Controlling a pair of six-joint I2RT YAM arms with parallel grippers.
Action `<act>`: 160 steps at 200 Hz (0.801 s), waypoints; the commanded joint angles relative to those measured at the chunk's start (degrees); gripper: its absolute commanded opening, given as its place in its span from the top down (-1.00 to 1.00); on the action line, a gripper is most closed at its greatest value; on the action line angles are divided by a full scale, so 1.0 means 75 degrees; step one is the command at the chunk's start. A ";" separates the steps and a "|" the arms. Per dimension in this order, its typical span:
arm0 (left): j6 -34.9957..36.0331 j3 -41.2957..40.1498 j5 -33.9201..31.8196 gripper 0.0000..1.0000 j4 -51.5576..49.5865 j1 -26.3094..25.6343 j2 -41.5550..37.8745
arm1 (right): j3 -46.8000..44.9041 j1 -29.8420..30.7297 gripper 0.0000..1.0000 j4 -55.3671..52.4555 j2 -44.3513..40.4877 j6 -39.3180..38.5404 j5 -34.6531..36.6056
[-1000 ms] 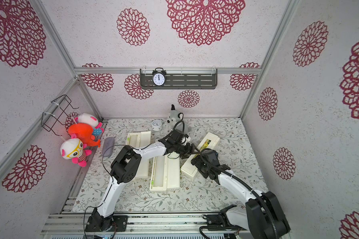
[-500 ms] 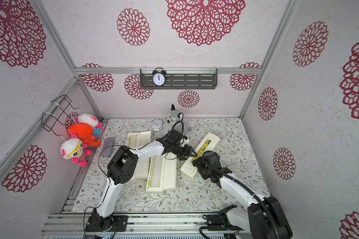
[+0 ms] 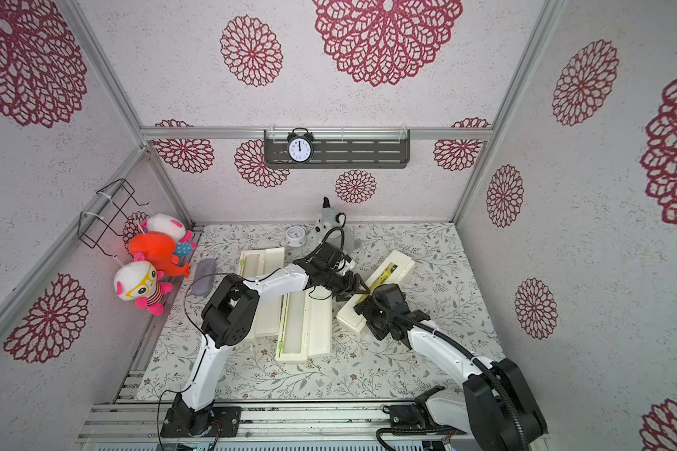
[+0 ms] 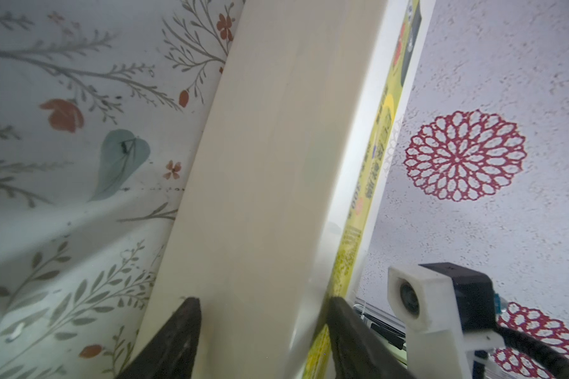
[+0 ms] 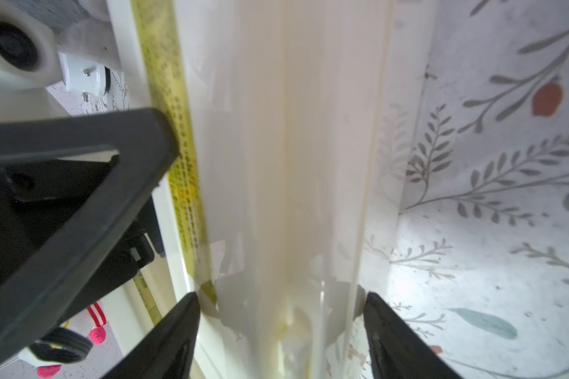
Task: Put plastic wrap rolls into dispensers
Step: Close the lid on the plastic wrap cutting box.
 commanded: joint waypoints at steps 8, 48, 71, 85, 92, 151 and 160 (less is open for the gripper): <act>-0.0025 0.0022 0.0548 -0.29 -0.0469 -0.0379 0.0188 | -0.0079 0.0540 -0.57 -0.0776 0.0246 0.0027 -0.1089; -0.0029 0.0014 0.0536 -0.29 -0.0468 -0.0396 0.0210 | -0.0083 0.0662 -0.43 -0.0528 0.0169 0.0363 -0.1046; -0.0028 -0.0001 0.0547 -0.29 -0.0459 -0.0388 0.0221 | -0.0232 0.0647 -0.33 -0.0281 0.0186 0.0519 -0.1042; -0.0031 -0.0059 0.0559 -0.28 -0.0437 -0.0380 0.0190 | -0.0289 0.0613 -0.28 -0.0282 0.0187 0.0503 -0.0985; -0.0032 -0.0101 0.0559 -0.29 -0.0428 -0.0388 0.0166 | -0.0313 0.0572 -0.25 -0.0319 0.0171 0.0475 -0.0945; -0.0115 -0.0372 0.0617 -0.29 -0.0242 -0.0335 0.0051 | -0.0463 -0.0051 -0.16 -0.0287 -0.0009 0.0041 -0.0368; -0.0149 -0.0416 0.0641 -0.29 -0.0209 -0.0321 -0.0016 | -0.0418 -0.0100 -0.22 -0.0308 -0.0068 -0.0072 -0.0221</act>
